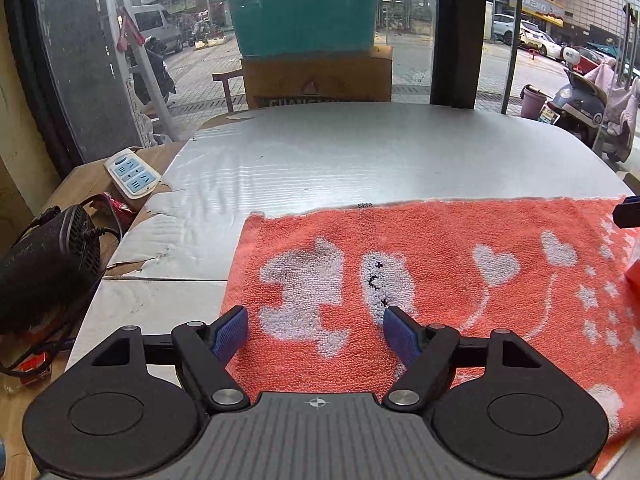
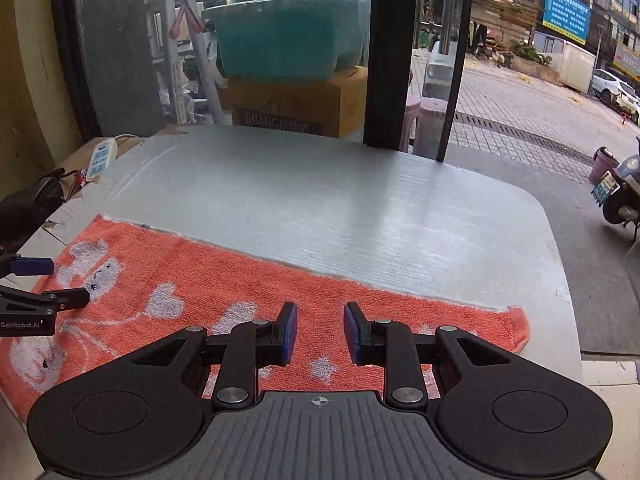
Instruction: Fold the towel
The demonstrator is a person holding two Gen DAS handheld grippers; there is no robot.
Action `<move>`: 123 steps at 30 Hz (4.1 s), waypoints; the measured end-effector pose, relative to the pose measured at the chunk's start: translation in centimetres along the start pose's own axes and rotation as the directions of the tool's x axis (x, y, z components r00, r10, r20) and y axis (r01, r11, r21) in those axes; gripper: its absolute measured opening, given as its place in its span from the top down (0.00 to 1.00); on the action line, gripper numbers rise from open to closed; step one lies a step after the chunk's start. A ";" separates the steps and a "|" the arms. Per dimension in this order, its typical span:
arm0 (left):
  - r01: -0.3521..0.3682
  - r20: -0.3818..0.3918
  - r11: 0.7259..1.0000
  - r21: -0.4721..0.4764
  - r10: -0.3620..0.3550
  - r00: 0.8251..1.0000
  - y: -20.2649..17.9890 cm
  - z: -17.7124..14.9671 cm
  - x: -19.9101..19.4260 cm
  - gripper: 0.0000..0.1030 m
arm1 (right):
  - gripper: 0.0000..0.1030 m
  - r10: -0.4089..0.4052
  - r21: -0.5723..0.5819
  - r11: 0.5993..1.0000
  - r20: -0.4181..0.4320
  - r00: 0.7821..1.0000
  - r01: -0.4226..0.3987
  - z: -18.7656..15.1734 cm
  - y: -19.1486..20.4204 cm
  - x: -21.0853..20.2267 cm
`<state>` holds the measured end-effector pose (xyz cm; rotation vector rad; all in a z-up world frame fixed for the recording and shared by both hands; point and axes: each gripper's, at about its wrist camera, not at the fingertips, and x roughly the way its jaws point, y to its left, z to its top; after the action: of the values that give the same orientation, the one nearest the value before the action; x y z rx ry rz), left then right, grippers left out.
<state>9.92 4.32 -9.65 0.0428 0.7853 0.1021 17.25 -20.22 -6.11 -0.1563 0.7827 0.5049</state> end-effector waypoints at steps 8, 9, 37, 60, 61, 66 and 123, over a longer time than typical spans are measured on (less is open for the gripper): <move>0.059 0.029 0.996 0.071 -0.061 0.998 -0.6 -1.6 -4.4 0.25 | 0.75 -0.105 -0.070 0.992 -0.029 0.994 0.103 -3.9 1.6 0.8; 0.063 0.023 0.994 0.089 -0.066 0.998 -0.9 -1.9 -4.6 0.25 | 0.83 -0.106 -0.069 0.992 -0.018 0.994 0.104 -4.2 1.5 0.5; -0.028 -0.024 0.991 0.132 0.031 0.999 0.4 -6.2 -5.9 0.22 | 0.74 -0.279 0.164 0.946 -0.022 0.960 0.279 -14.0 -5.2 -10.0; 0.446 0.039 0.777 0.446 -0.514 0.857 -25.8 -5.1 -12.1 0.21 | 0.73 -0.126 0.205 0.973 0.102 0.987 0.103 -5.7 -12.6 -10.7; 0.441 0.051 0.770 0.461 -0.520 0.853 -26.8 -5.4 -12.2 0.21 | 0.73 -0.121 0.196 0.976 0.100 0.988 0.099 -5.6 -12.8 -10.5; 0.483 -0.010 0.721 0.496 -0.552 0.834 -31.2 -6.1 -11.5 0.22 | 0.73 -0.075 0.151 0.986 0.057 0.996 0.065 -4.0 -14.5 -8.7; 0.422 -0.102 0.853 0.308 -0.412 0.906 -33.7 -5.6 -9.3 0.90 | 0.73 -0.044 0.304 0.948 -0.150 0.988 0.089 -0.4 -21.3 0.3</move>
<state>1.96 -30.18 -9.62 0.1813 0.8224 -0.4451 27.64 -38.77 -7.65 0.0745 0.9827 0.3026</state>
